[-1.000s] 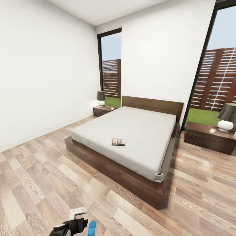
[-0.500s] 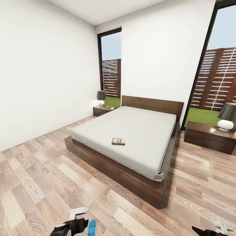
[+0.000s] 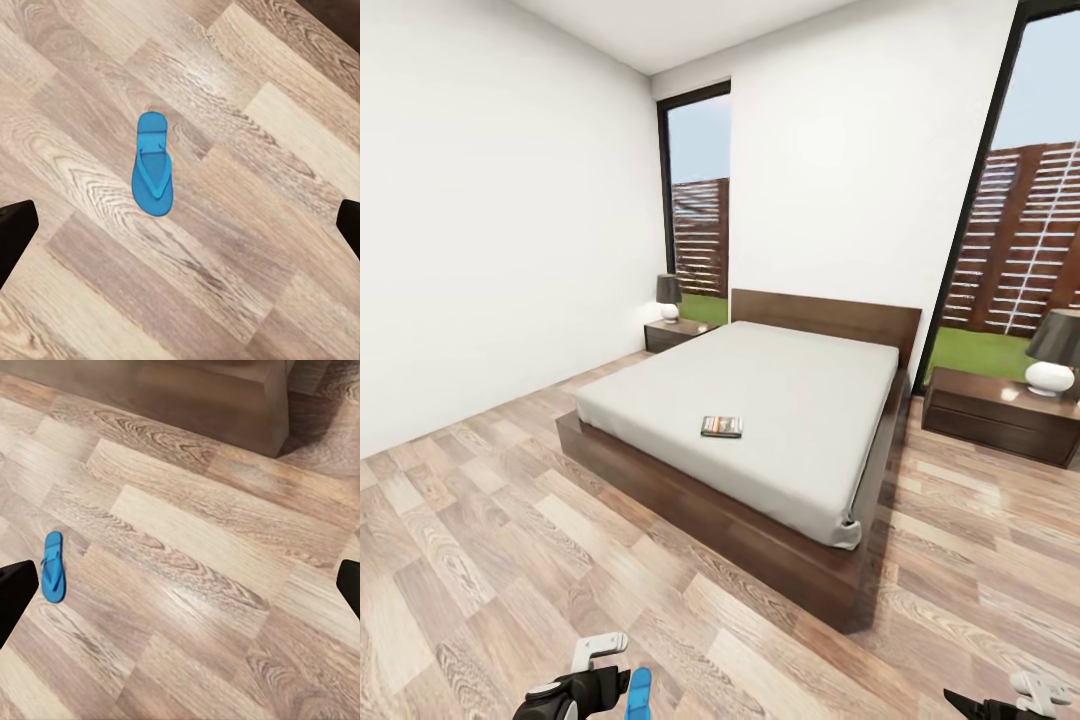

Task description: In the bedroom, move the book from the bed onto either nightstand, and place the two sandals side by side next to the bed.

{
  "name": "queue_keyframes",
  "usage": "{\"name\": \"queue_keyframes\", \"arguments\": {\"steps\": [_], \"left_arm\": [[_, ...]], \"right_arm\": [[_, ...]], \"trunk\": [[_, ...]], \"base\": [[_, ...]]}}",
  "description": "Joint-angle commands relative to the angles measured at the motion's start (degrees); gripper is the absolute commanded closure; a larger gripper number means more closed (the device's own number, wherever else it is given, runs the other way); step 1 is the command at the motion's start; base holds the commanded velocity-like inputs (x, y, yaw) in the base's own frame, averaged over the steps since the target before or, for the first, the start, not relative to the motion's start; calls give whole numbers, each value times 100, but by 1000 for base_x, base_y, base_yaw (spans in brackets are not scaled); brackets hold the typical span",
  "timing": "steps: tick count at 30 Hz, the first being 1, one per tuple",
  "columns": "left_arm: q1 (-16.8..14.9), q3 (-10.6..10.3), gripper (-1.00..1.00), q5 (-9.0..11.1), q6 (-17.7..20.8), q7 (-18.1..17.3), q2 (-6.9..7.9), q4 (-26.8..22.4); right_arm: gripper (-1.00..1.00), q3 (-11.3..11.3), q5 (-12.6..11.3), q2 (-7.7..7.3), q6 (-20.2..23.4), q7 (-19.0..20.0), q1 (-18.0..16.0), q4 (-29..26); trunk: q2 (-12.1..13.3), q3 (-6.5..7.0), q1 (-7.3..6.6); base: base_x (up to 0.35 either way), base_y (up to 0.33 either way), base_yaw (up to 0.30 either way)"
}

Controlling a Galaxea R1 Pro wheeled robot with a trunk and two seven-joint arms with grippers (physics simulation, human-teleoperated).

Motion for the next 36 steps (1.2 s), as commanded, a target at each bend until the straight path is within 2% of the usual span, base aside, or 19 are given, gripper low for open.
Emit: {"name": "queue_keyframes", "arguments": {"steps": [1,32,34,36], "left_arm": [[-3,17,-100,-1,31,-5,-6,-8],[-21,33,-100,6,91,11,-6,-113],[-118,34,-100,7,181,19,-29,-224],[-426,34,-100,8,627,24,-67,-381]], "right_arm": [[-100,-7,-47,0,47,3,0,-6],[-100,35,-13,24,19,-45,0,39],[-100,33,-13,26,14,-47,0,66],[-100,33,-12,27,-4,-50,0,230]], "trunk": [[-45,-24,23],[-1288,-580,704],[-1288,-580,704],[-1288,-580,704]], "base": [[0,0,0],[0,0,0],[0,0,0],[0,0,0]]}}
